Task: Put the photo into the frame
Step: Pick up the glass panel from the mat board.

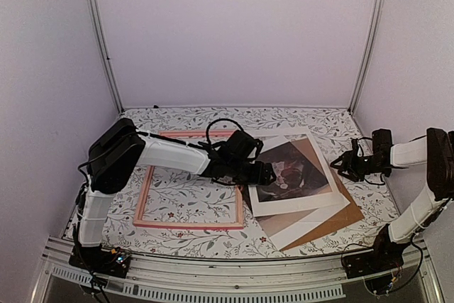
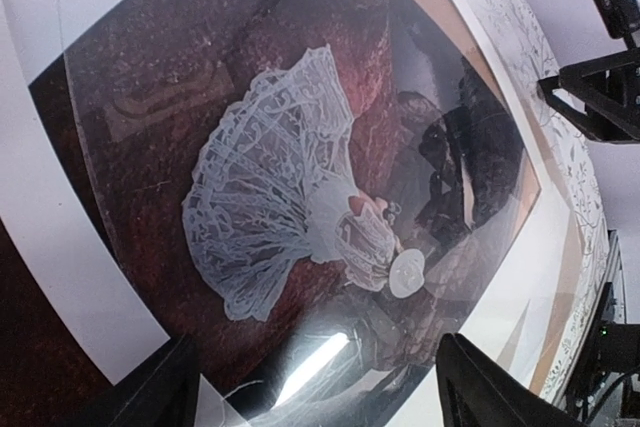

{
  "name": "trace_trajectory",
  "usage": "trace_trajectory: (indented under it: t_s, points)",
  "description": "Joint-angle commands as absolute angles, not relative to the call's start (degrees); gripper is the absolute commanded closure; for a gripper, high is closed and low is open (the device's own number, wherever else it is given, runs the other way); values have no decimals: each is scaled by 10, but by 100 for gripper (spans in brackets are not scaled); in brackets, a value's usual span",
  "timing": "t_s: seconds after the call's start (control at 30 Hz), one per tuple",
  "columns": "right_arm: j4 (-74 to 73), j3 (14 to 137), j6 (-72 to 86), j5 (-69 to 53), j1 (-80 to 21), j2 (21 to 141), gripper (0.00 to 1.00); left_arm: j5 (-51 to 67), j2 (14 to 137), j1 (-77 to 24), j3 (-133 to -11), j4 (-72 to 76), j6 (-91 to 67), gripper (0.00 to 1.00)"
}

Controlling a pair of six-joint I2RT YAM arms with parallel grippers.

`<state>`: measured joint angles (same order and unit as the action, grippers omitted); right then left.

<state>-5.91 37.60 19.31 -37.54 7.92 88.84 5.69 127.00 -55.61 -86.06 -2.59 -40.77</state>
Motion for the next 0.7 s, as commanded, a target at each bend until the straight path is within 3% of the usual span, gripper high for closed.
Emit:
trace_trajectory:
  t_s: [0.0, 0.67]
  points:
    - [-42, 389, 198, -411, 77, 894, 48, 52, 1263, -549, -849, -19, -411, 16]
    - [-6, 379, 230, -516, 77, 926, 54, 69, 1254, -548, -802, 29, -413, 18]
